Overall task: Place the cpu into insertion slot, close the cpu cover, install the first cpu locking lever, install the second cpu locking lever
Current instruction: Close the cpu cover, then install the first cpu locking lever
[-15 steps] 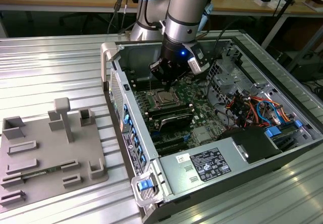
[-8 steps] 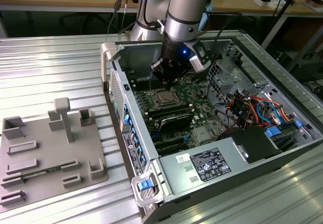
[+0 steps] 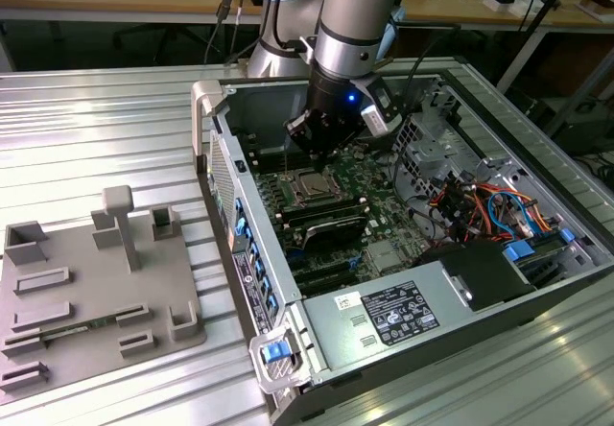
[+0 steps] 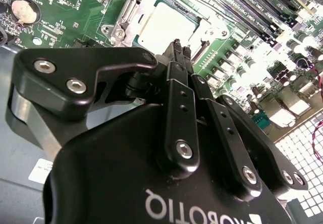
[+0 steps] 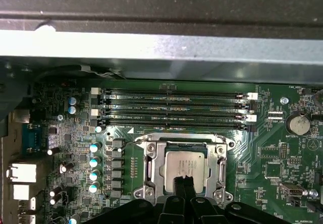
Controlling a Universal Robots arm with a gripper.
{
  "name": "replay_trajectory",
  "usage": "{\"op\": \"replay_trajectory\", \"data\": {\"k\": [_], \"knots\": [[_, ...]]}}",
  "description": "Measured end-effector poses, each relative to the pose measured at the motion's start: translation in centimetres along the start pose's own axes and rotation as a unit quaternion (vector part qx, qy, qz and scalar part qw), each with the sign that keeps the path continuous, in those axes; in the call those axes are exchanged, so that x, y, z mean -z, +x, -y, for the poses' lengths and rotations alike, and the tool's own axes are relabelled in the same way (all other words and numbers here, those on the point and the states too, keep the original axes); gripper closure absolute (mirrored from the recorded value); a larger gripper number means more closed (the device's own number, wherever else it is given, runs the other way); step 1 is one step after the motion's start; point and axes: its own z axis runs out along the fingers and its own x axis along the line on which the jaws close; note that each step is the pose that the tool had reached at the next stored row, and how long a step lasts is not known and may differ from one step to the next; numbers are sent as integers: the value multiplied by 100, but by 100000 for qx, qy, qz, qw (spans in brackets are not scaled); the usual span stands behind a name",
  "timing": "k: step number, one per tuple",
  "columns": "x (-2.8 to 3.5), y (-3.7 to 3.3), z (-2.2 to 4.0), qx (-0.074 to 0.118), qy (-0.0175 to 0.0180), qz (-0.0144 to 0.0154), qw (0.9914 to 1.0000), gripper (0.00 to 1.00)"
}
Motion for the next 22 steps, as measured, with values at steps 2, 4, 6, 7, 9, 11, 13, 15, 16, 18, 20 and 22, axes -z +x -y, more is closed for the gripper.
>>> {"op": "replay_trajectory", "data": {"k": [2,4,6,7,9,11,13,15,16,18,20,22], "knots": [[0,10,-1,2,-5,1,100000,89],[1,17,-1,14,1,-1,100000,89],[1,21,-1,2,1,-3,100000,89],[1,21,-1,3,1,-4,100000,89],[1,21,-1,0,-1,-2,100000,89],[1,21,-1,3,0,-3,100000,89],[1,22,-1,0,2,-1,100000,89],[1,22,-1,3,4,-3,100000,89],[1,25,-1,-6,3,-4,100000,89],[2,63,-1,2,1,-3,100000,89],[4,129,-4,-1,-2,-6,100000,89],[23,157,-5,1,-5,-6,100000,89]]}}
